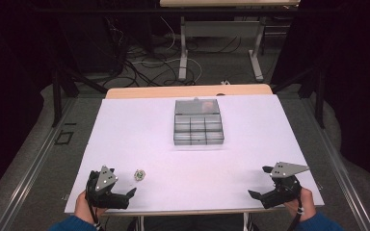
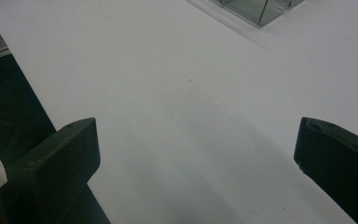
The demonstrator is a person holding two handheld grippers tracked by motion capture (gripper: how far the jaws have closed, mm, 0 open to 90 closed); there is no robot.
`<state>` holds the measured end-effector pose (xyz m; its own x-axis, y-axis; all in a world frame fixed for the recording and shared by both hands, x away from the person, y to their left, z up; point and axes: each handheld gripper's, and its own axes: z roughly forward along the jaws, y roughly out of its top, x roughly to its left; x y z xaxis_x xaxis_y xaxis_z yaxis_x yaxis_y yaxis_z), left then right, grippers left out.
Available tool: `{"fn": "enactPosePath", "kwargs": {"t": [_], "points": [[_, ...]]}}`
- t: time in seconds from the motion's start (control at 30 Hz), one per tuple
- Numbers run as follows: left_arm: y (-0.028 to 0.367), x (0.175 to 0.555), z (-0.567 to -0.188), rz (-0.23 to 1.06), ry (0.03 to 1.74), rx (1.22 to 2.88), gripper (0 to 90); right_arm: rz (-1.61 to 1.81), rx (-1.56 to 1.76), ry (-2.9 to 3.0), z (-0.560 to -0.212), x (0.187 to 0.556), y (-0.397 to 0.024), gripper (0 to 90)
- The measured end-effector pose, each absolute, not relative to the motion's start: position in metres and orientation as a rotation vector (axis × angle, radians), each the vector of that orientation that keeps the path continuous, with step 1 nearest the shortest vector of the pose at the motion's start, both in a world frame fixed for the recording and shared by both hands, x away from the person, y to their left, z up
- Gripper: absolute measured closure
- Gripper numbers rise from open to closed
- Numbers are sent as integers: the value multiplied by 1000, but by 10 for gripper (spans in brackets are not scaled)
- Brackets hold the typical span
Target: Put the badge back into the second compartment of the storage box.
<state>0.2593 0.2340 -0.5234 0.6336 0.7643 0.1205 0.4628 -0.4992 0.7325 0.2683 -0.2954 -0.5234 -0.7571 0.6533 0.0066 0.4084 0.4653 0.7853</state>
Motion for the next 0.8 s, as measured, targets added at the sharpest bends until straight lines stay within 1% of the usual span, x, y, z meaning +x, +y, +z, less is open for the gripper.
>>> {"fn": "enactPosePath", "kwargs": {"t": [0.2, 0.8], "points": [[230, 264, -524, 582, 973, 2181, 5, 1168, 900, 2450, -526, 270, -295, 0], [222, 285, -526, 544, 1030, 2200, 5, 1129, 900, 2468, -528, 270, -293, 0]]}}
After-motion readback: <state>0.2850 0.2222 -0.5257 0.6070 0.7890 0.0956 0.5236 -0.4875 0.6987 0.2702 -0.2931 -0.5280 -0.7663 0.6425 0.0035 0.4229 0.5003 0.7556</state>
